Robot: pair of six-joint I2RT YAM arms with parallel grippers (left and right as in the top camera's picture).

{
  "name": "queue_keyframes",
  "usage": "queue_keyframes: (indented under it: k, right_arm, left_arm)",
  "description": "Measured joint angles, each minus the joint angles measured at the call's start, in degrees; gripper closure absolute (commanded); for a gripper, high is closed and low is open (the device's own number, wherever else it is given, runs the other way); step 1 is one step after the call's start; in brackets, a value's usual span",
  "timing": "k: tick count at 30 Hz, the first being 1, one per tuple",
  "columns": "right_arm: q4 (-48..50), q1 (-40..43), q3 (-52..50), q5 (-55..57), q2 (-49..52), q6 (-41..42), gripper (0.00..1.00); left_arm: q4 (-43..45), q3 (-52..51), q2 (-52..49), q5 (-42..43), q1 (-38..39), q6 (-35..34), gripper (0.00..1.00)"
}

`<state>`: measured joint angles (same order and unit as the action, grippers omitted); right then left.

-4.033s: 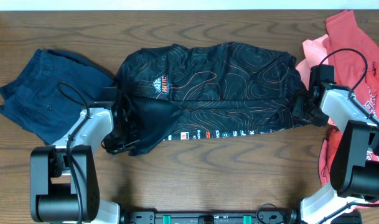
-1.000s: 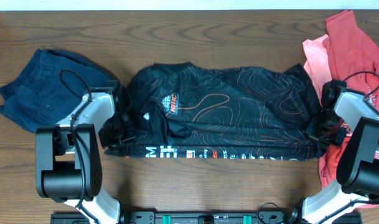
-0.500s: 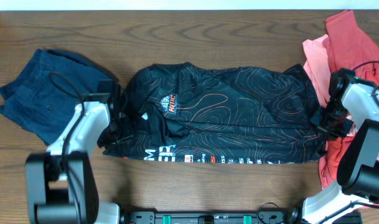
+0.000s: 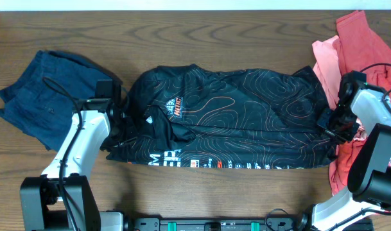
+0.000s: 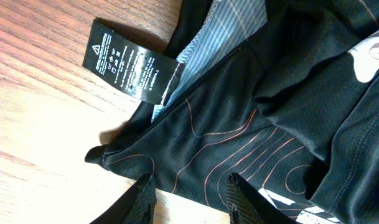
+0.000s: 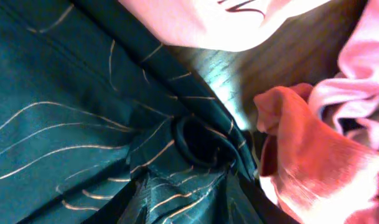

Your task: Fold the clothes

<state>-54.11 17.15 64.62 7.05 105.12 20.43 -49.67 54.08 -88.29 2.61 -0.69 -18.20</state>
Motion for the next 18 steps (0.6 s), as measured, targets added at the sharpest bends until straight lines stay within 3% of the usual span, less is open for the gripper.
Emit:
queue_keyframes:
  k: [2,3,13,18]
  right_arm:
    - [0.74,0.00,-0.72,-0.04,0.00,0.28,0.98]
    - [1.14,0.00,-1.11,-0.13,0.00,0.11,0.99]
    - [3.48,0.07,-1.01,-1.86,0.00,1.11,0.99]
    - [8.17,0.35,2.82,-3.58,-0.02,1.42,0.82]
  left_arm:
    - [0.00,0.00,0.00,0.00,0.00,0.00,0.61]
    - [0.00,0.00,0.00,0.02,0.00,0.00,0.61]
    - [0.00,0.00,0.00,0.02,0.00,0.00,0.61]
    - [0.00,0.00,0.00,0.02,0.00,0.00,0.61]
